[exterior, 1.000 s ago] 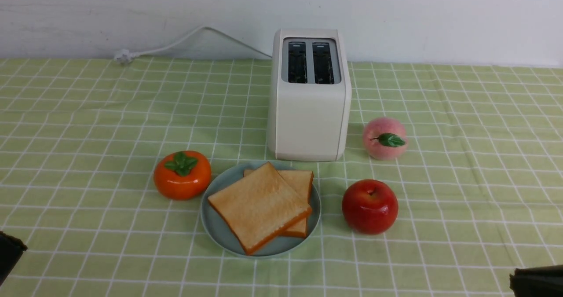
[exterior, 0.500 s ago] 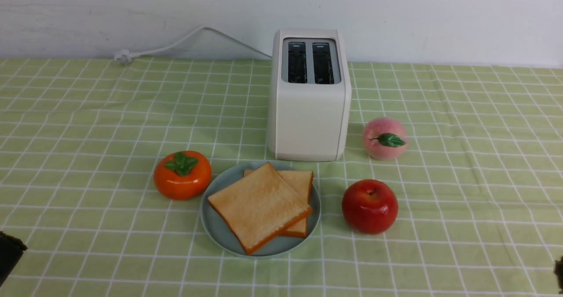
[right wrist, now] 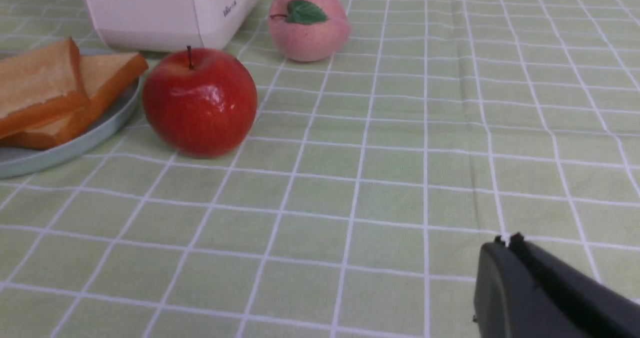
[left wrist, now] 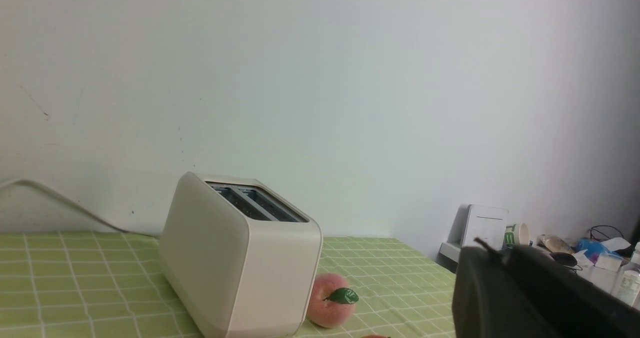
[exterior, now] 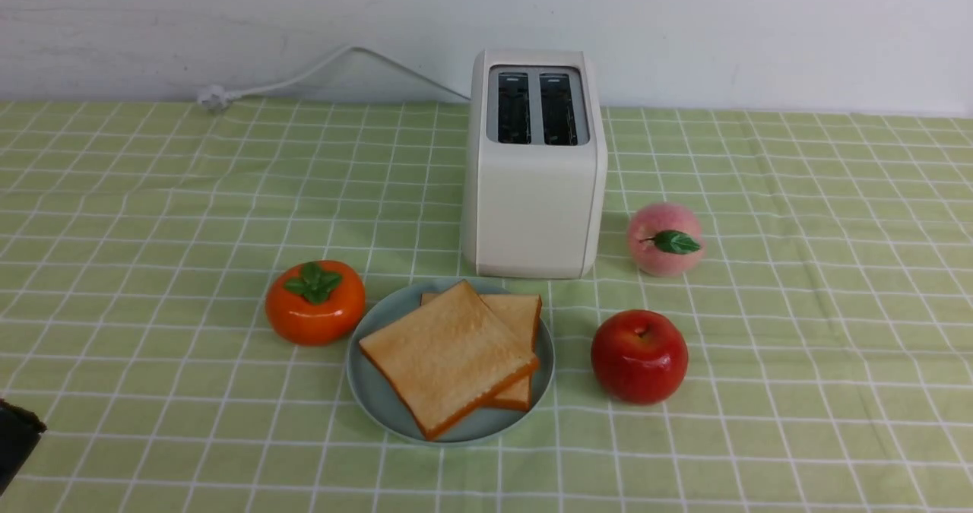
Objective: Take toasted bread from bread machine on green coffee tablecloth place on plate.
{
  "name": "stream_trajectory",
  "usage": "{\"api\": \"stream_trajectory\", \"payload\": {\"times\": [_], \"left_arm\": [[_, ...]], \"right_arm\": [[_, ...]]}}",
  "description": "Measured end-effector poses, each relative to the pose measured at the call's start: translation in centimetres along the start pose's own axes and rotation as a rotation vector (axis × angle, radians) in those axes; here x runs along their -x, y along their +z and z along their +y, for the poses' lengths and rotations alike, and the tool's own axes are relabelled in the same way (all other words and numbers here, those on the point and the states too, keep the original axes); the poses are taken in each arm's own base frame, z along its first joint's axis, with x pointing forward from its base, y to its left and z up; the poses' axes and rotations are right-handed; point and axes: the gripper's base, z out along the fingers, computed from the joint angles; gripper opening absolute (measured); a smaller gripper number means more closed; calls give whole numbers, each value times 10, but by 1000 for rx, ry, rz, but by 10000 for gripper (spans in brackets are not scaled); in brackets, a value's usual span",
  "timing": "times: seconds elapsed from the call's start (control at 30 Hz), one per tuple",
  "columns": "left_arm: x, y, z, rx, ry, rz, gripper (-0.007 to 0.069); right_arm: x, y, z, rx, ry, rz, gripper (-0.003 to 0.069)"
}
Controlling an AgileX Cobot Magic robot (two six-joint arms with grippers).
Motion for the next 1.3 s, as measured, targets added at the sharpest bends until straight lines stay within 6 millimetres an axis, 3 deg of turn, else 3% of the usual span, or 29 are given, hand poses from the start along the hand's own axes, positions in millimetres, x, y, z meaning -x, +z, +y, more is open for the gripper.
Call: {"api": "stream_trajectory", "payload": {"times": [1.3], "left_arm": [[0,0,1,8,0,-1,96]], "right_arm": [[-2,-1,0,-1,-1,36,-3]]}}
